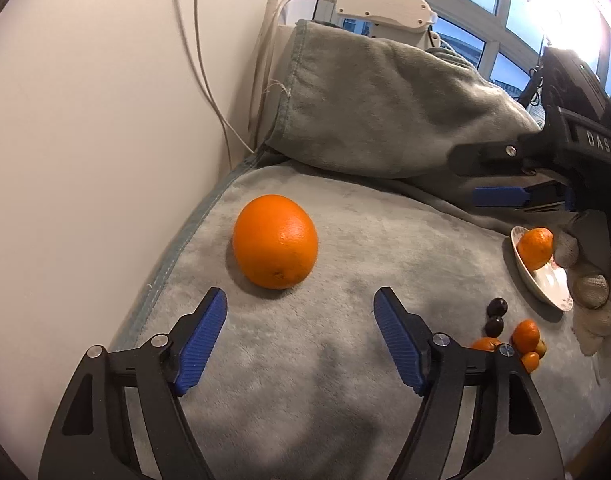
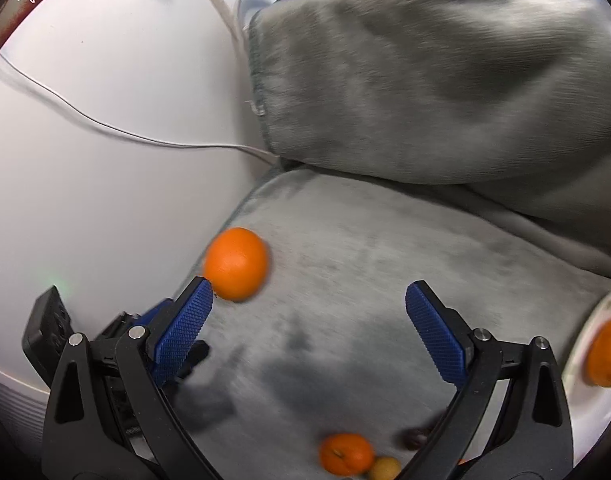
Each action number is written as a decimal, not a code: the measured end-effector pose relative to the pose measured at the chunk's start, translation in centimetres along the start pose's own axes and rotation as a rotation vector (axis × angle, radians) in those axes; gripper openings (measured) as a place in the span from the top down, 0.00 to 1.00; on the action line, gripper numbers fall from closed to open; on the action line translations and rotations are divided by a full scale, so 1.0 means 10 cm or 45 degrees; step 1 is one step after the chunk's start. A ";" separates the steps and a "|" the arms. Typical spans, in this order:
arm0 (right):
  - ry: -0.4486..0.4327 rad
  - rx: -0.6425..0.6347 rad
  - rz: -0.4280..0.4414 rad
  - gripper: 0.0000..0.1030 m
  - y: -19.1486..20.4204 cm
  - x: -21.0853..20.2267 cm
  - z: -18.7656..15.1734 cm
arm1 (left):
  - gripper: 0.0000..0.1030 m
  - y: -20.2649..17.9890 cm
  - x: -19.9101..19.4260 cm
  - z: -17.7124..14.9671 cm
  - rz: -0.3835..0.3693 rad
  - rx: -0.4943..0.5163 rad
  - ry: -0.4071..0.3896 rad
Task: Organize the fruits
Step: 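Close the left tool around the second large orange and lift it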
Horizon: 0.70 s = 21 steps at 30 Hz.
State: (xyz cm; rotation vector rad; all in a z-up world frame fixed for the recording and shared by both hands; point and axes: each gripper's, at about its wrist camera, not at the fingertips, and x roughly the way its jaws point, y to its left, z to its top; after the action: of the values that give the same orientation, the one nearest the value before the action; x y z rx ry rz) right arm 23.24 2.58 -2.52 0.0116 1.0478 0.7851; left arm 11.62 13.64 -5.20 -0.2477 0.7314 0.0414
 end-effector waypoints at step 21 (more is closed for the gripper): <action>0.194 0.030 0.201 0.18 0.39 0.99 0.19 | 0.36 0.20 0.34 0.16 -0.051 -0.089 0.062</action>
State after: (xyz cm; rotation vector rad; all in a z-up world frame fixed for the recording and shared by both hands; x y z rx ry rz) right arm 25.07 11.87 -7.71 0.0558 1.2111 0.9281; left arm 14.94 15.75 -6.70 -0.3309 0.7738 0.0233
